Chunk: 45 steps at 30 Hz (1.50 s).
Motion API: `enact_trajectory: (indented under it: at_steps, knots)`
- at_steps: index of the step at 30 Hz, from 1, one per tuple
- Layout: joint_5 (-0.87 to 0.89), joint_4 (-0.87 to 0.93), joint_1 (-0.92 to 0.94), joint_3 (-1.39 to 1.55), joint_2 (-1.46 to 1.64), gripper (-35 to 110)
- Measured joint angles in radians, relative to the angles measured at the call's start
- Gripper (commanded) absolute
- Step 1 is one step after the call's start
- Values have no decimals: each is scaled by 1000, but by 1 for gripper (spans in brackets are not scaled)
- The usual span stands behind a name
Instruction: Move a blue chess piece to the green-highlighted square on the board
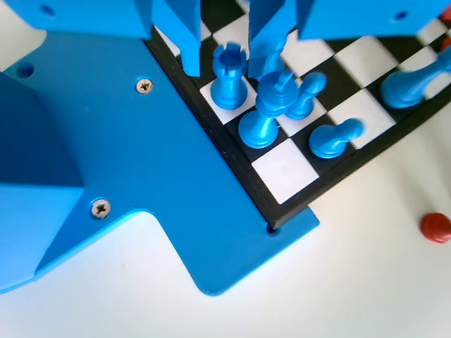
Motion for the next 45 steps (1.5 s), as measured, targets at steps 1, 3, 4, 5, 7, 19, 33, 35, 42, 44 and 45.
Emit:
enact_trajectory:
  at_steps: [1, 3, 4, 5, 7, 19, 33, 35, 42, 44, 45]
  knots:
    - [0, -2, 2, -2, -8, 13]
    - [0, 6, 2, 0, -18, 13]
    - [0, 5, 2, 0, -20, 12]
    - [0, 0, 2, 0, -21, 12]
    - [2, -6, 2, 0, -25, 12]
    - [9, -28, 0, -2, -57, 12]
    - [0, -40, 0, -18, -72, 9]
    - [0, -49, 0, -18, -72, 8]
    - [0, -44, 0, -18, -72, 5]
    - [0, -51, 0, -17, -72, 4]
    - [-5, -61, 0, -15, -72, 4]
